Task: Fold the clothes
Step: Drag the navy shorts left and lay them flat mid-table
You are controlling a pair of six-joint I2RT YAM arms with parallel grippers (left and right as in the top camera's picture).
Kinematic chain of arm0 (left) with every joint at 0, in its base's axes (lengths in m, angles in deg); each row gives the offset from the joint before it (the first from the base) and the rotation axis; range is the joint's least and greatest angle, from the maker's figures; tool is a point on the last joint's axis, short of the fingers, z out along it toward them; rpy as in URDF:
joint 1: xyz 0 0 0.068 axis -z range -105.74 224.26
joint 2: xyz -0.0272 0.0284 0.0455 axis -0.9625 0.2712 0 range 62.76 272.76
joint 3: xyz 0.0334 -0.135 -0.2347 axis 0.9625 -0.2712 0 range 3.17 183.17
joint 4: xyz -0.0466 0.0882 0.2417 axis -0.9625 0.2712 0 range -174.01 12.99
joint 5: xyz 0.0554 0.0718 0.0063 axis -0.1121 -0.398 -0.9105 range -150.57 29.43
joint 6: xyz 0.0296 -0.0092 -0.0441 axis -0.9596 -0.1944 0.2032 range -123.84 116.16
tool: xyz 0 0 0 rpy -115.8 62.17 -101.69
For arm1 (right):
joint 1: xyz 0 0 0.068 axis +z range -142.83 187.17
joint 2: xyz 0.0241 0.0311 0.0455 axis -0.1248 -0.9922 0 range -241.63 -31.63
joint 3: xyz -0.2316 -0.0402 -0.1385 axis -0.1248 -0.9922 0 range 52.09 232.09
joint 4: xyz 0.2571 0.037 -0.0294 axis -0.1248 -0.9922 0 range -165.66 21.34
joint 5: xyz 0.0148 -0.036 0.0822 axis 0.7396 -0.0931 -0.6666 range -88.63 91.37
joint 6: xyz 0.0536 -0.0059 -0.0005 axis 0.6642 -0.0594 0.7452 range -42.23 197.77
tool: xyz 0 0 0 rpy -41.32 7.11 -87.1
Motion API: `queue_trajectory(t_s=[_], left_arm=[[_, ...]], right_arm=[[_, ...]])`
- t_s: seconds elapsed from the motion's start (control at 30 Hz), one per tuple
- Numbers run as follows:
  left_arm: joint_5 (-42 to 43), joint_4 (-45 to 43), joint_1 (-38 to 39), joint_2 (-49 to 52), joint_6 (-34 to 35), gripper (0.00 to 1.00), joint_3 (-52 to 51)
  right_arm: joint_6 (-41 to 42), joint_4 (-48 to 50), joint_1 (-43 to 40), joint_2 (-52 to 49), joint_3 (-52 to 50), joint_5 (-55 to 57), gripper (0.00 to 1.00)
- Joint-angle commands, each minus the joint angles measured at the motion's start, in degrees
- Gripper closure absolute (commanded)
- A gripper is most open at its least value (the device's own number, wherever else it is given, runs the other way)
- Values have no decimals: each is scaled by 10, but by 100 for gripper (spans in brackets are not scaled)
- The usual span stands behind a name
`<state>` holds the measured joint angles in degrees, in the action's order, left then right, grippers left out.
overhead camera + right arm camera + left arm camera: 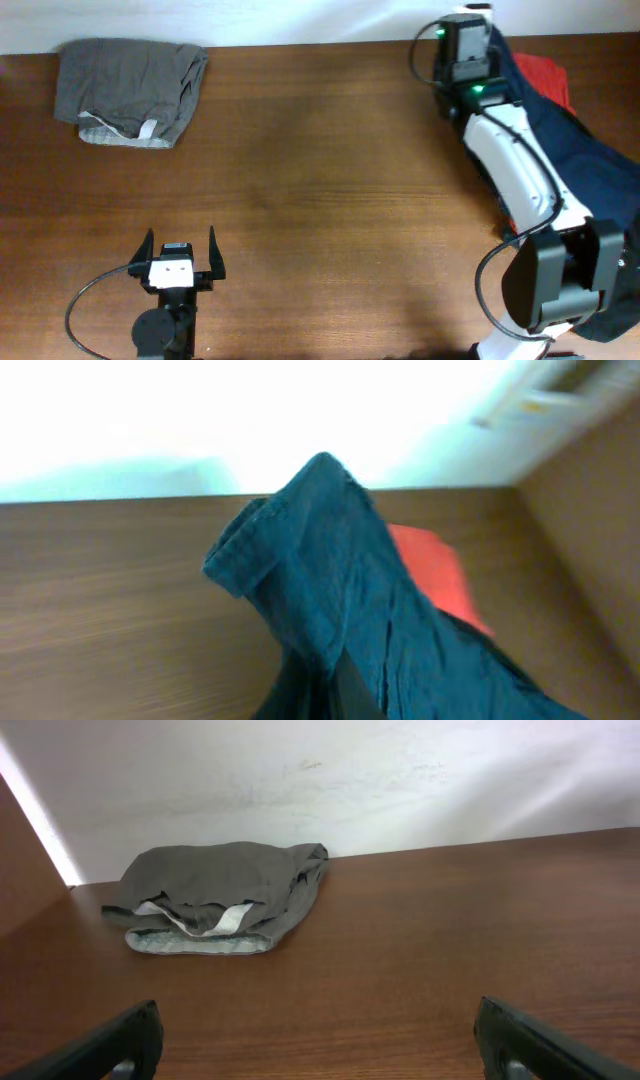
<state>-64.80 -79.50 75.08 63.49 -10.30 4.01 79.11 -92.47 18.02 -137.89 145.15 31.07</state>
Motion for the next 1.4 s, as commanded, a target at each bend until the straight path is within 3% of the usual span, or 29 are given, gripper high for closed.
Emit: queue_trajectory(t_s=[0.0,0.17,0.43,0.83,0.87,0.93,0.97,1.17,1.37], left_arm=[[8,-1,-1,-4,-7,1,-3],[9,-1,-1,-4,-7,1,-3],[8,-1,-1,-4,-7,1,-3],[8,-1,-1,-4,-7,1,-3],[8,-1,-1,-4,-7,1,-3],[8,-1,-1,-4,-7,1,-3],[8,-1,-1,-4,-7,1,-3],[8,-1,-1,-4,-7,1,-3],[8,-1,-1,-4,-7,1,-3]], right_arm=[[16,4,53,20,9,-98,96],[123,8,101,7,9,-207,96],[219,25,167,-51,9,-341,96],[233,83,301,-99,9,-398,96],[234,83,308,-99,9,-396,92],[234,82,316,-99,9,-396,57],[234,82,318,-99,9,-396,51],[210,77,296,-85,9,-373,45],[184,-19,226,-22,25,-202,32]])
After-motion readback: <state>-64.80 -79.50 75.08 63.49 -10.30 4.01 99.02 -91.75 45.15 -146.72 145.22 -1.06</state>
